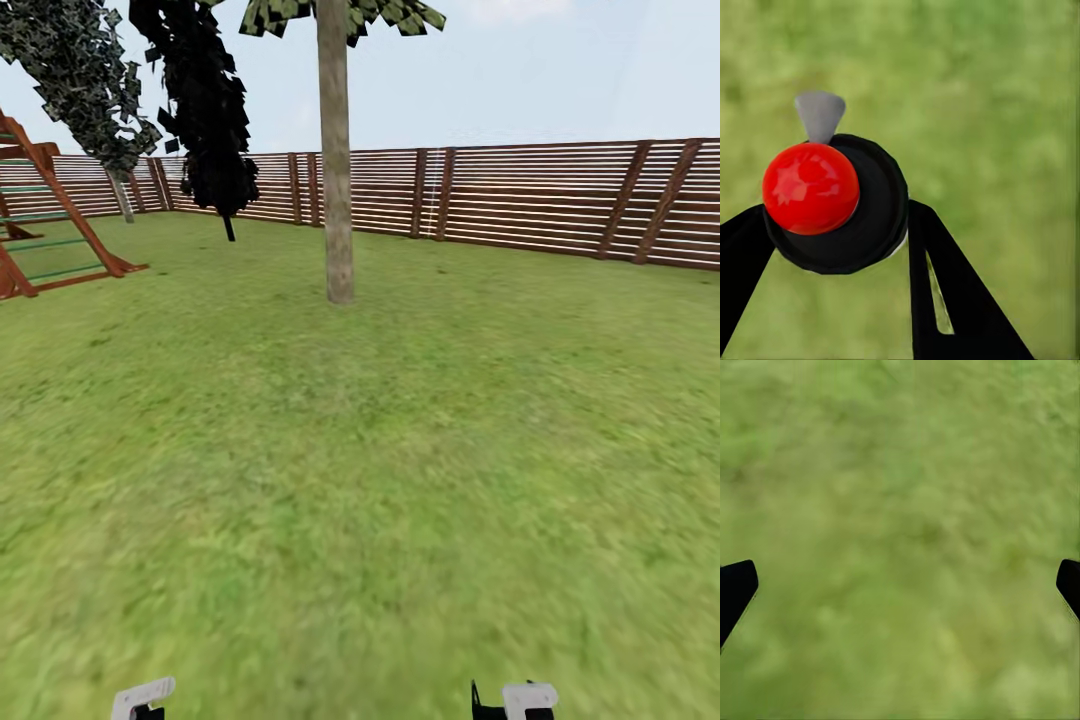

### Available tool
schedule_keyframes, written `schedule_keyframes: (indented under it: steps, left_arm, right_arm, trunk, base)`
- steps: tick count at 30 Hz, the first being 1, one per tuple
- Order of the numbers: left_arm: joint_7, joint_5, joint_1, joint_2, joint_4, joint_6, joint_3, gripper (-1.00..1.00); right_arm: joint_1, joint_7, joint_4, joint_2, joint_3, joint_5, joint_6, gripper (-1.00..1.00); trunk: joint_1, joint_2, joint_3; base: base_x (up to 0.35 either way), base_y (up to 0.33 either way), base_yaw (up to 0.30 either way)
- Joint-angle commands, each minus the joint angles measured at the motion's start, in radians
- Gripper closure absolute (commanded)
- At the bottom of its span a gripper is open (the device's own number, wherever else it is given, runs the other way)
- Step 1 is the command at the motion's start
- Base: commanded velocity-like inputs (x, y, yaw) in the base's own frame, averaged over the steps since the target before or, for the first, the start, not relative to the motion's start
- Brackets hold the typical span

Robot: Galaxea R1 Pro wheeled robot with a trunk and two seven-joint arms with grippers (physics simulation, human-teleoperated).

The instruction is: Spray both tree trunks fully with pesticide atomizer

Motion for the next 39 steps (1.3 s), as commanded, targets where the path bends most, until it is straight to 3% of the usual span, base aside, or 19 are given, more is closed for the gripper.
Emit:
schedule_keyframes:
  steps: [1, 39]
  left_arm:
    - [-0.005, 0.005, -0.001, 0.000, 0.001, -0.003, 0.004, 1.00]
    - [-0.008, 0.004, 0.000, 0.013, -0.005, -0.004, 0.004, 1.00]
  right_arm:
    - [-0.001, -0.010, 0.001, 0.000, 0.007, 0.006, 0.000, -1.00]
    - [-0.001, -0.009, 0.001, -0.001, 0.007, 0.007, -0.001, -1.00]
  trunk:
    - [0.000, 0.000, -0.001]
    - [0.000, 0.000, -0.001]
  base:
    - [0.339, 0.000, 0.000]
    - [0.339, 0.000, 0.000]
